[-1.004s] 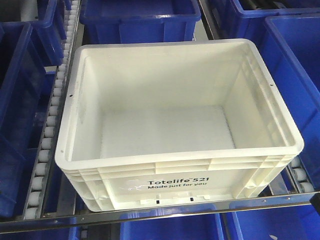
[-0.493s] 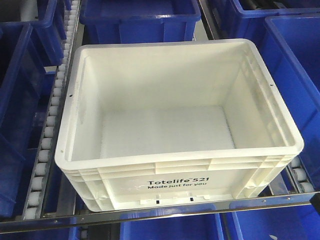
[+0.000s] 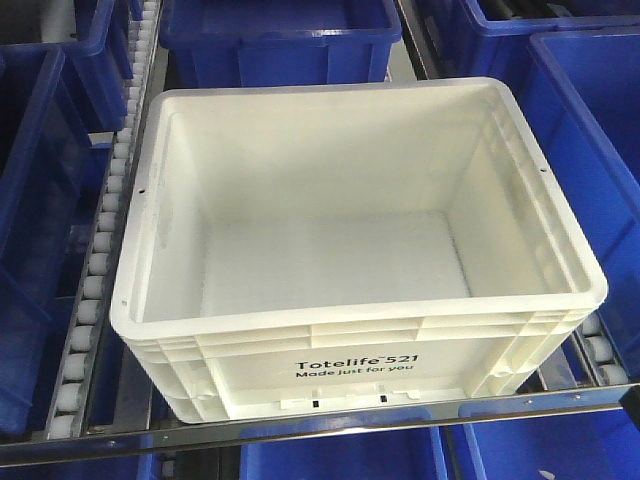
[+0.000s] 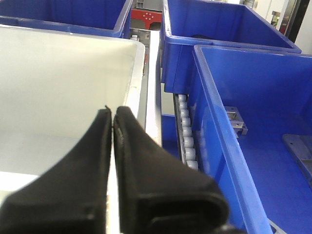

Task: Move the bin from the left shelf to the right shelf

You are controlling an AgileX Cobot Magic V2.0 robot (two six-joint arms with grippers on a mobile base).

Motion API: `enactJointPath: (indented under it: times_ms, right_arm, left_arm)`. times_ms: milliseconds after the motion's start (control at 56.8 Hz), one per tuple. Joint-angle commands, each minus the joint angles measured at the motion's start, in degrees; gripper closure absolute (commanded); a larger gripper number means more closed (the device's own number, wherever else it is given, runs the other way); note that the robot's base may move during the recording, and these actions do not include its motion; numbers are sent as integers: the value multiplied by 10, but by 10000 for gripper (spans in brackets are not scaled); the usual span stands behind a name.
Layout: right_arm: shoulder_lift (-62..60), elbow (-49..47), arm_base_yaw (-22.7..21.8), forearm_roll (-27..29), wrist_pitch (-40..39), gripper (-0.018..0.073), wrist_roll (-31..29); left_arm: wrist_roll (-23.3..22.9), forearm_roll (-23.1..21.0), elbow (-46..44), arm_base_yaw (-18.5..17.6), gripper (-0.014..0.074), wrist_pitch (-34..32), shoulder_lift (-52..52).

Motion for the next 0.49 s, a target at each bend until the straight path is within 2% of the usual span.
enactJointPath:
  times_ms: [0,194,282,476]
  right_arm:
    - [3,-16,2,-1,-45,567,-6]
    - [3,-16,2,-1,-45,567,-6]
    - [3,-16,2,-1,-45,567,-6]
    - [3,-16,2,-1,-45,567,-6]
  left_arm:
    - [-2,-23,5,-1,603,-44,-23]
    - [45,-94,48,-1,603,-41,-79]
    - [64,-100,61,-1,603,-35,-92]
    - [71,-98,87,-1,603,-25,-106]
